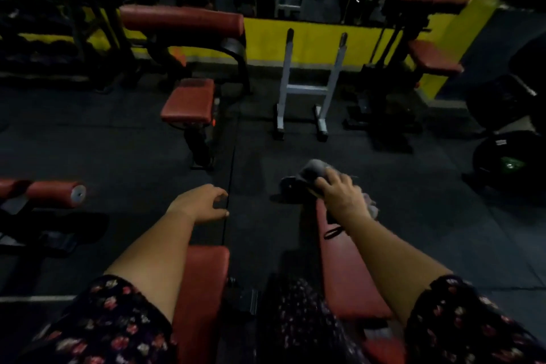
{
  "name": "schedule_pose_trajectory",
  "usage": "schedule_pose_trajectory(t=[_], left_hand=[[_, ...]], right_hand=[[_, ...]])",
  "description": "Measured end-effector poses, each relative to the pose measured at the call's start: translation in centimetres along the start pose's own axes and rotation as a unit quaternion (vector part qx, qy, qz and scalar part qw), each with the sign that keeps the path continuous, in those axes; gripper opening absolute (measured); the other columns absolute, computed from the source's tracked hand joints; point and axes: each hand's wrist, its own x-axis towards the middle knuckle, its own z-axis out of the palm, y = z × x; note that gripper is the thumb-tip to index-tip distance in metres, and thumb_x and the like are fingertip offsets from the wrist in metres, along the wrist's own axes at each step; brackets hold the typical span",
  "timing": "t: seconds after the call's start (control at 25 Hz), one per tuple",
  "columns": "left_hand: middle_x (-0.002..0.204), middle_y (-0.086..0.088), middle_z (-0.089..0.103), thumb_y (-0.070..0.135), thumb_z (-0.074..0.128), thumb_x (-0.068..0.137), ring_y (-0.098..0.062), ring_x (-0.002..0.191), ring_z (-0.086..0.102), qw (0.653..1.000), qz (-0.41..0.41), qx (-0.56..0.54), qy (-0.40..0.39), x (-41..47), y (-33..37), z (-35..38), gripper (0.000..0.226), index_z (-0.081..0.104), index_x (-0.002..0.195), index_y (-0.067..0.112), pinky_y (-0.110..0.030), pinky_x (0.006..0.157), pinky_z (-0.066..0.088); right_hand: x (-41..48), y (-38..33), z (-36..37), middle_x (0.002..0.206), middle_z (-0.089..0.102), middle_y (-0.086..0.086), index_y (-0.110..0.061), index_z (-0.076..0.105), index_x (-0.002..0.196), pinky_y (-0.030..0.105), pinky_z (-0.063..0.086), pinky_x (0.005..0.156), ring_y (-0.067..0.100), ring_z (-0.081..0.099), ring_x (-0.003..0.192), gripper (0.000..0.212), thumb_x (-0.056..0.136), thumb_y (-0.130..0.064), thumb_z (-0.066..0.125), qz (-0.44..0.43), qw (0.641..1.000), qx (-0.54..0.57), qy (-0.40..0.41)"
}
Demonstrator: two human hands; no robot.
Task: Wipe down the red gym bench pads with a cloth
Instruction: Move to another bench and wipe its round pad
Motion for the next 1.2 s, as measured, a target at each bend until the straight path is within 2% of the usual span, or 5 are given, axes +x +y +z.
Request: schedule_pose_trajectory(t=[0.12,0.32,0.76,0.96,1.2], left_hand=[[0.131,0.005,0.052,0.051,0.066,0.085,-0.015,0.119,0.053,0.999,0.026,0.006,0.042,5.1,2.6,-2.6,0.058,0.049,0.137,0.033,-0.039,0.099,0.047],[0.132,0.007,0.051,0.05,0.066,0.086,-0.016,0.119,0.053,0.996,0.072,0.038,0.048,15.3,6.9,-4.9,0.057,0.048,0.138,0.034,-0.039,0.095,0.049],[0.132,0.005,0.051,0.048,0.068,0.086,-0.015,0.12,0.053,0.997,0.006,0.001,0.08,39.2,5.4,-18.3,0.058,0.047,0.138,0.034,-0.035,0.095,0.047],[0.125,-0.001,0.054,0.047,0.071,0.082,-0.021,0.118,0.053,0.99,-0.065,-0.033,0.118,39.9,-1.9,-20.1,0.061,0.05,0.137,0.028,-0.044,0.096,0.048],[0.135,0.002,0.054,0.049,0.069,0.081,-0.022,0.118,0.054,0.971,-0.152,-0.103,0.152,39.1,-13.1,-21.7,0.064,0.047,0.138,0.031,-0.04,0.098,0.047]], right_hand=[[1.6,4.7,0.3,0.147,0.024,0.003,-0.031,0.038,0.132,0.049,0.047,0.088,0.034,0.041,0.121,0.045,0.092,-0.02,0.055,0.036,0.998,0.01,-0.057],[12.6,3.5,1.1,0.134,0.029,0.003,-0.031,0.042,0.132,0.047,0.048,0.083,0.033,0.043,0.115,0.051,0.087,-0.018,0.062,-0.009,0.996,0.059,-0.068],[42.6,9.9,-4.4,0.123,0.046,0.006,-0.041,0.038,0.14,0.047,0.047,0.085,0.033,0.047,0.114,0.062,0.09,-0.012,0.059,-0.098,0.986,0.091,-0.097],[51.6,3.5,-7.3,0.129,0.048,0.004,-0.046,0.039,0.14,0.046,0.045,0.084,0.033,0.047,0.12,0.063,0.09,-0.011,0.057,-0.225,0.968,0.033,-0.104],[59.9,-9.7,-8.1,0.129,0.049,0.003,-0.047,0.039,0.14,0.041,0.042,0.077,0.033,0.048,0.118,0.062,0.089,-0.017,0.059,-0.354,0.933,0.019,-0.068]])
